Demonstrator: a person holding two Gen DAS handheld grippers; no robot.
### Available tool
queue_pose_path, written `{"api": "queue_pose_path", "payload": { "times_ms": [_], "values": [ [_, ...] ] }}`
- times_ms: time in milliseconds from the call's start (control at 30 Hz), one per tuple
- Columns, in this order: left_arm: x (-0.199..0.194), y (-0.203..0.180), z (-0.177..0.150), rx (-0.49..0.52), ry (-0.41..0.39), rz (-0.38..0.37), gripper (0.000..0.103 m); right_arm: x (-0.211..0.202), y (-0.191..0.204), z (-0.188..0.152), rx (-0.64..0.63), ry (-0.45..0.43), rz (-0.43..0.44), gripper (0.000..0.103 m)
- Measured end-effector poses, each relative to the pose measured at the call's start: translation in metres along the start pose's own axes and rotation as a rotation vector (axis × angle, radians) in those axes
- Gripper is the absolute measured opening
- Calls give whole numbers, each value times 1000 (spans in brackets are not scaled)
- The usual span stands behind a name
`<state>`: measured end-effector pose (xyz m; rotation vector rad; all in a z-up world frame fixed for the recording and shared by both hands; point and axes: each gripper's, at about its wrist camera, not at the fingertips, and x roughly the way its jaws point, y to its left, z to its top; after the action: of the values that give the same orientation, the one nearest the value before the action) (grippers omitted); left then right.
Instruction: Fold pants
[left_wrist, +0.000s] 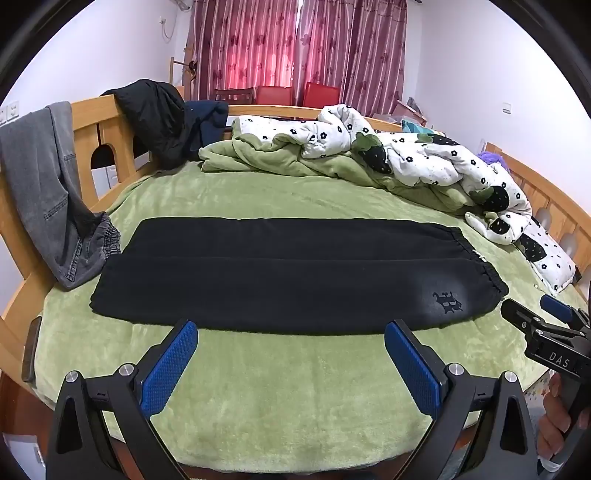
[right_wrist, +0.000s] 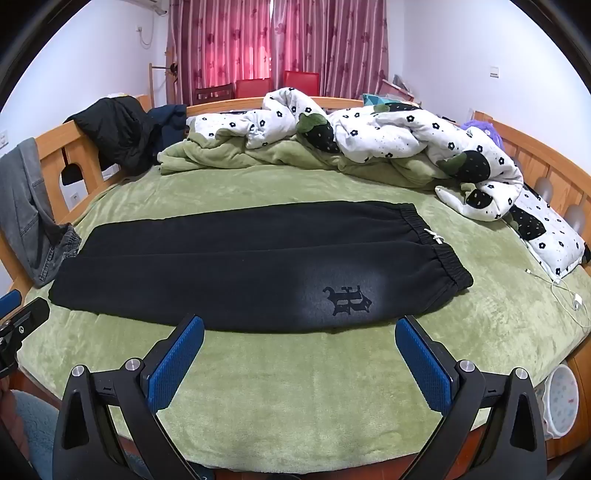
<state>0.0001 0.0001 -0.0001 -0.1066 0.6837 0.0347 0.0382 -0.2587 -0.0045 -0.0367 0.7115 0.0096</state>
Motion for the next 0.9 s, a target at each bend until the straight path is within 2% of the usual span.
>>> {"api": "queue_pose_path", "payload": {
  "times_ms": [900],
  "values": [
    [0,0,0,-2,1,-3,102,2,-1,-1,3,3,6,102]
  ]
}}
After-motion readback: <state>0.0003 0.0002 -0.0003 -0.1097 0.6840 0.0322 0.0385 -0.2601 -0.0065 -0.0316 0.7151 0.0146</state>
